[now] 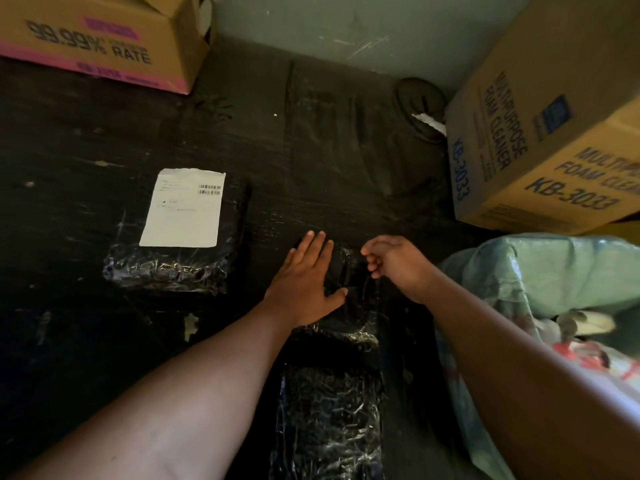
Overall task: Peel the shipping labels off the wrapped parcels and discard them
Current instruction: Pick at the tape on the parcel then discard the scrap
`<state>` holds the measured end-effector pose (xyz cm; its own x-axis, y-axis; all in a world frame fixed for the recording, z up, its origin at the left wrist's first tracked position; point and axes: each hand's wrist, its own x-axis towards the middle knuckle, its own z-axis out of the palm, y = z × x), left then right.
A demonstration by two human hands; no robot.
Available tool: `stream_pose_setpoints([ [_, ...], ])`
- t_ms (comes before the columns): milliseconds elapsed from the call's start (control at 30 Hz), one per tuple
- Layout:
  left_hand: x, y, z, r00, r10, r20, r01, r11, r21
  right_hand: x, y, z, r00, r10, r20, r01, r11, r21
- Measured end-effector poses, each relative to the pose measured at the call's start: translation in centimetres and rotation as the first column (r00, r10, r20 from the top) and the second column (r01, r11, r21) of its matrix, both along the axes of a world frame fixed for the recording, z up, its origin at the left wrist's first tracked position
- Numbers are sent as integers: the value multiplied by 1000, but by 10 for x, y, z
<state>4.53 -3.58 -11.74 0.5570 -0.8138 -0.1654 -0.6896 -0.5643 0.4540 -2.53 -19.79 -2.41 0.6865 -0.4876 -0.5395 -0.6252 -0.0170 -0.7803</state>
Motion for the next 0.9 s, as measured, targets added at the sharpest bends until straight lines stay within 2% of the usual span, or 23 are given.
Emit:
stream_pose_setpoints([
  [133, -1, -1, 6, 1000, -13, 13, 12, 997, 72, -18, 2, 14, 1000, 29, -7, -29, 998, -52],
  [367, 0, -3, 22, 996, -66, 63, 49, 970, 239, -50, 15, 50, 999, 41, -17, -44, 972, -231],
  [567, -18, 8, 23, 1000, 12, 17, -15, 983, 181, -83, 23, 60, 997, 69, -26, -74, 932, -355],
  [633, -21, 13, 24, 1000, 7, 15, -10, 983, 185, -90, 28, 57, 995, 85, -57, -102, 886, -453],
  [800, -29, 17, 41, 1000, -17, 15, 13, 978, 210, -111, 25, 69, 985, 105, -139, -163, 832, -529],
  [900, -47, -1, 64, 998, -59, 32, 54, 988, 145, -131, 17, 98, 976, 122, -182, -212, 740, -639],
])
